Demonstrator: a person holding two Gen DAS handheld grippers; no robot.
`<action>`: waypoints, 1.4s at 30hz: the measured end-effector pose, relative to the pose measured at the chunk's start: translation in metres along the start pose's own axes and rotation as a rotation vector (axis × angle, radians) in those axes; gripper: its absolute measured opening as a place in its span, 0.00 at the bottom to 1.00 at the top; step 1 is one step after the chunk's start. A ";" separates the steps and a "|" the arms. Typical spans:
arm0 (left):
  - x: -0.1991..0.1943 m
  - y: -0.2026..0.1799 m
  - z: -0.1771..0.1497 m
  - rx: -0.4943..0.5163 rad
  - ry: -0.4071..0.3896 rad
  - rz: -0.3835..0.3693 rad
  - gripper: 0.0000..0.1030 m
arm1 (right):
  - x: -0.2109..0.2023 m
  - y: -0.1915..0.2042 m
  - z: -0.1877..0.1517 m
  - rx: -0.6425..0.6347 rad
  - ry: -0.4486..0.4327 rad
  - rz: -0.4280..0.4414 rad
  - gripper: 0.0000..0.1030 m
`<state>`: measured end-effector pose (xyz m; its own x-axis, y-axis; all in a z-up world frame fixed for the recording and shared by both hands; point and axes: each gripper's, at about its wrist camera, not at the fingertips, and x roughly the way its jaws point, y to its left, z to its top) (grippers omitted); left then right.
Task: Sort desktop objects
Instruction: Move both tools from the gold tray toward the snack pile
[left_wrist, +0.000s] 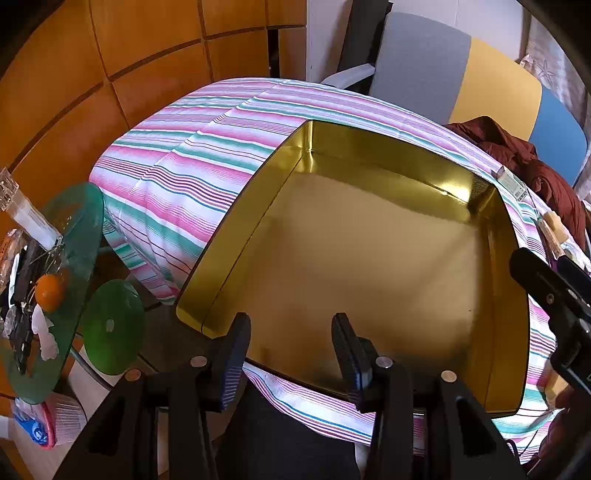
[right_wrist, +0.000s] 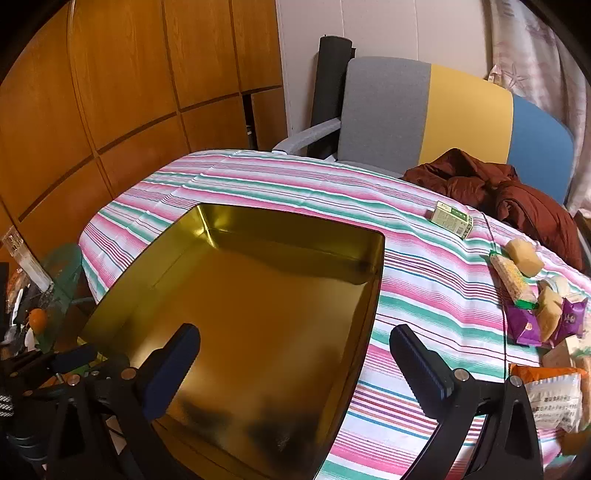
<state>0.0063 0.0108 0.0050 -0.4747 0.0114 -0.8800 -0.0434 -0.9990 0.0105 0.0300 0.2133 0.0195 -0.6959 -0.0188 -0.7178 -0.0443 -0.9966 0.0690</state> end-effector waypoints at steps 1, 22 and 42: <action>0.000 0.000 0.000 0.001 -0.001 0.001 0.45 | -0.001 -0.001 0.000 0.003 -0.002 0.006 1.00; -0.015 -0.028 0.001 0.078 -0.037 -0.010 0.45 | -0.030 -0.040 -0.015 0.046 -0.054 -0.035 1.00; -0.045 -0.170 -0.023 0.467 -0.068 -0.325 0.45 | -0.099 -0.185 -0.062 0.299 -0.090 -0.335 1.00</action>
<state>0.0553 0.1788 0.0322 -0.4269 0.3331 -0.8407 -0.5734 -0.8186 -0.0331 0.1518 0.3945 0.0347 -0.6667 0.3207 -0.6728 -0.4732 -0.8795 0.0498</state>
